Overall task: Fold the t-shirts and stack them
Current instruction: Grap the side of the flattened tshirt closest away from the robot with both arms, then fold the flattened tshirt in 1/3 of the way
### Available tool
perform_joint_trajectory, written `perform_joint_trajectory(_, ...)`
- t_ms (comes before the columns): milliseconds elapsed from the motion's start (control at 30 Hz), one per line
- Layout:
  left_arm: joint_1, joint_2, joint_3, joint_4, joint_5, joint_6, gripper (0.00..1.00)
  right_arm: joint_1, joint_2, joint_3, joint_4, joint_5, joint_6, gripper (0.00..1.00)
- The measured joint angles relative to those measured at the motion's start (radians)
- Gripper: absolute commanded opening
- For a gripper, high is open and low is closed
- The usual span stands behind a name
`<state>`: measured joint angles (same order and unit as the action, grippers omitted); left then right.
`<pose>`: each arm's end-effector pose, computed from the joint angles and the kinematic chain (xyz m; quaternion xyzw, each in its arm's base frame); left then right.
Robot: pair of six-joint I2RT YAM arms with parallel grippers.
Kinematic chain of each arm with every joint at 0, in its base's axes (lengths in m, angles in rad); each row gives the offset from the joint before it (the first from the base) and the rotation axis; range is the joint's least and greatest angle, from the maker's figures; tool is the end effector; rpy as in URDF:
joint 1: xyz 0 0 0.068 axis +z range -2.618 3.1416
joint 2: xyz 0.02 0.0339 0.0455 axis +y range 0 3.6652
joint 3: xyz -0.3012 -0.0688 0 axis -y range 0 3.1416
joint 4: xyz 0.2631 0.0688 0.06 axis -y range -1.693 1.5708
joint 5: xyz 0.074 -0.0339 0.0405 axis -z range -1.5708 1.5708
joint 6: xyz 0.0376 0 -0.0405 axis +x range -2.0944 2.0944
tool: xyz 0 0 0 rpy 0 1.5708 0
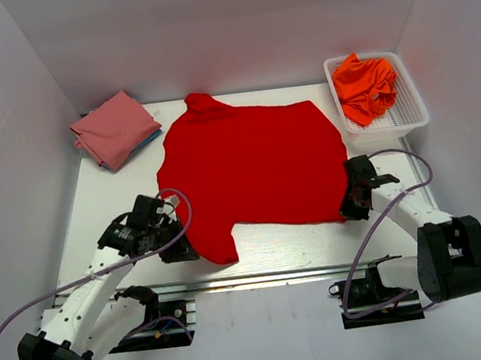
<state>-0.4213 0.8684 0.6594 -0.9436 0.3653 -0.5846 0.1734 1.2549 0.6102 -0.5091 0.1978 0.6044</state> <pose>0.1219 -0.0693 0.2478 -0.0409 0.9618 -0.2541 0.0932 0.2157 0.0303 0.1883 0.2281 0.9467 -0.0113 0.2272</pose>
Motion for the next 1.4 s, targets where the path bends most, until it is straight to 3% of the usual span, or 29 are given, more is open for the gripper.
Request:
perform_joint_trajectory(167, 0.000, -0.008, 0.011, 0.025, 0.052, 0.009, 0.00, 0.001, -0.024, -0.004, -0.036, -0.024, -0.033, 0.00)
perform_joint_trajectory(367, 0.006, 0.096, 0.058, 0.216, 0.065, 0.042, 0.00, 0.002, 0.019, 0.056, -0.038, -0.037, -0.067, 0.00)
perform_joint_trajectory(633, 0.014, 0.257, 0.227, 0.424, -0.130, 0.072, 0.00, 0.005, 0.116, 0.218, -0.010, -0.047, -0.126, 0.00)
perform_joint_trajectory(900, 0.043, 0.531, 0.448, 0.541, -0.317, 0.145, 0.00, 0.004, 0.266, 0.431, -0.017, -0.015, -0.150, 0.00)
perform_joint_trajectory(1067, 0.066, 0.667, 0.548, 0.615, -0.365, 0.221, 0.00, 0.004, 0.350, 0.542, -0.032, 0.034, -0.157, 0.00)
perform_joint_trajectory(1400, 0.101, 0.776, 0.648, 0.746, -0.384, 0.388, 0.00, 0.003, 0.483, 0.709, -0.122, 0.140, -0.168, 0.00)
